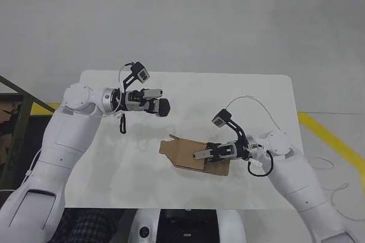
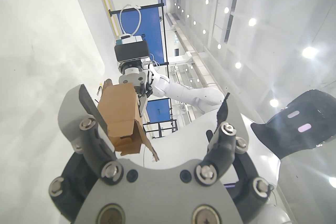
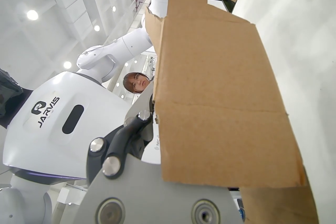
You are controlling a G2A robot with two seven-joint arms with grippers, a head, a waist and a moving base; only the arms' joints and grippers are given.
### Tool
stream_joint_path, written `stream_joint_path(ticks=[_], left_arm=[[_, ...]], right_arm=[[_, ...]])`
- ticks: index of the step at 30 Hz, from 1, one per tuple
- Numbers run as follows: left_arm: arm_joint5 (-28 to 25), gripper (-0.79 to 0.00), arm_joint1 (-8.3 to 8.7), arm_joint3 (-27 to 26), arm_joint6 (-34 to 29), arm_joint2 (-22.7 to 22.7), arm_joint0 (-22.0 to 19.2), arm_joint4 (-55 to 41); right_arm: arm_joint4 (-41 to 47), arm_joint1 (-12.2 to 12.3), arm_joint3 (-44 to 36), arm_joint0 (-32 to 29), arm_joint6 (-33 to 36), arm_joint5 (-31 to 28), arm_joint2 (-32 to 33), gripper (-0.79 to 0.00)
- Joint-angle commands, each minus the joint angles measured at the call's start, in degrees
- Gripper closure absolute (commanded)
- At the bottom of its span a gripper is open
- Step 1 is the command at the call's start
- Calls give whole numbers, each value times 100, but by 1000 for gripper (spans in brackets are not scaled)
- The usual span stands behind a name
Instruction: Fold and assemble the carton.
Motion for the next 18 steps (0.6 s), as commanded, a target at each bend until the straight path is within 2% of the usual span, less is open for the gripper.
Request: stream_joint_path(ticks=[1, 18], left_arm=[[58, -785, -15, -23, -86, 44, 9, -117], [285, -785, -151, -44, -469, 503, 6, -368]], right_arm=[[63, -21, 87, 58, -33, -22, -40, 0], [418, -123, 644, 344, -133, -271, -112, 0]])
